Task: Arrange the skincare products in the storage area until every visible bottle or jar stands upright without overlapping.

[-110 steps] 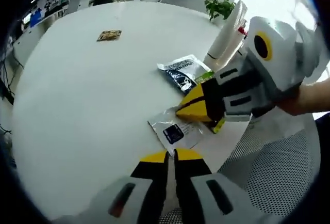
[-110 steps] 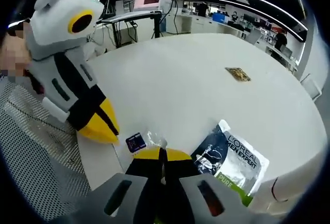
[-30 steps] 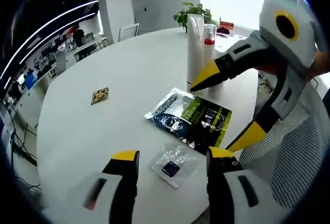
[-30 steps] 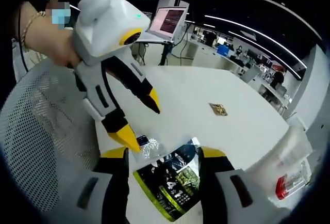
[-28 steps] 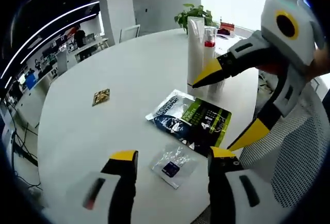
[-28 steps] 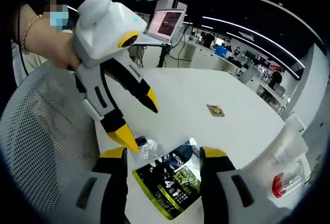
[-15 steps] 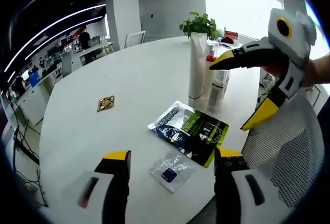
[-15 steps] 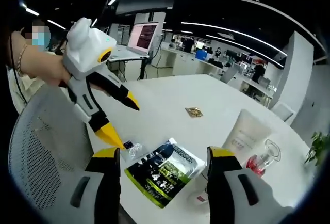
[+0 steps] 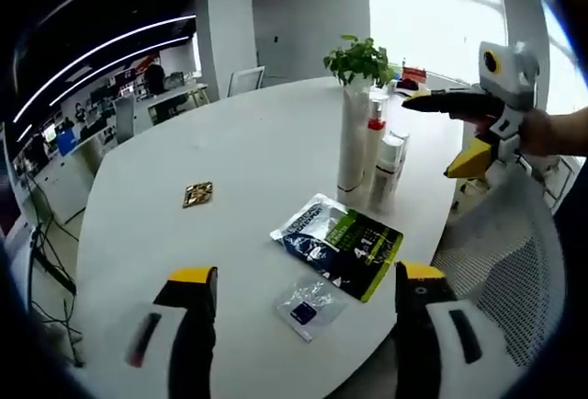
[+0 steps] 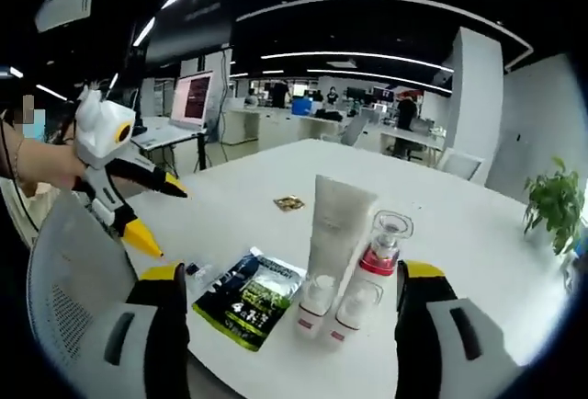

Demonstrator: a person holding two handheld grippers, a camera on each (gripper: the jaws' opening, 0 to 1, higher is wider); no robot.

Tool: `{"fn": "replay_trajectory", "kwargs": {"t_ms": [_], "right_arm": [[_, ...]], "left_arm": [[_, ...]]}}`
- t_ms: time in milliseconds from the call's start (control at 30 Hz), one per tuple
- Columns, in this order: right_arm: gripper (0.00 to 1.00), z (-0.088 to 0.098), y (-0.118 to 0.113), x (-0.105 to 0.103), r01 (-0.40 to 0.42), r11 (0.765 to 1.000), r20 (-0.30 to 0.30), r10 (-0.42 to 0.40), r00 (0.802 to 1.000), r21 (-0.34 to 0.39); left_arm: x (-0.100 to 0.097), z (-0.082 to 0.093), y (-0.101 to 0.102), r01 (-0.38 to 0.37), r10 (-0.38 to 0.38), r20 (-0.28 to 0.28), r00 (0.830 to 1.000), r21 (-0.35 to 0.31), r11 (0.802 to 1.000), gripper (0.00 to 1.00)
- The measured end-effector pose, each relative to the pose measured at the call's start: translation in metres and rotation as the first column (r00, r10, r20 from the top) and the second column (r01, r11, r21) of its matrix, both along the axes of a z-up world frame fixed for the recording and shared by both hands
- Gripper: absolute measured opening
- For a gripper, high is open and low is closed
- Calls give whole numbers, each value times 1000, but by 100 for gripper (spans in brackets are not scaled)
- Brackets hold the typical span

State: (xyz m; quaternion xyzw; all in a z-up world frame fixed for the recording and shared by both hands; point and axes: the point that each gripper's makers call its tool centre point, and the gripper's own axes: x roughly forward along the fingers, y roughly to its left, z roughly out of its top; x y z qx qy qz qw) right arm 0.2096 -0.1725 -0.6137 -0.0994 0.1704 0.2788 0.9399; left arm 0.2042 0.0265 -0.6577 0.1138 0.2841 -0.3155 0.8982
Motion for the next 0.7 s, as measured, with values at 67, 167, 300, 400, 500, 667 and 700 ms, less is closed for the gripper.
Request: {"fn": "replay_trajectory", "kwargs": {"t_ms": [67,167,300,400,500,667,700], "right_arm": [[98,-2,-8,0,28,999,-16,-28,999,17],[99,-4,-18,1,61,997,-31,-60,998,38],[100,-4,-25,1,102,992,-53,-98,994,77],[100,-5,-26,1,123,987,-66,-117,991,100],[100,-7,-26,0,131,985,-72,-124,990,110],[100,-16,-24,-3,137,985,-93,-127,988,107],[100,-17,-25,-3,137,986,-96,-128,987,96]], "left_arm": [[0,0,7,-17,17,-2,1000,-17,1000,85],[-4,5,12,-36,36,-2,999,-43,998,87],[-8,4,23,-60,59,-9,998,-64,996,91],[-11,5,31,-76,75,-8,997,-73,994,94],[-12,3,42,-98,98,-14,995,-77,992,98],[-16,3,50,-129,126,-33,991,-101,986,99],[-17,2,51,-133,131,-33,991,-99,986,99]]}}
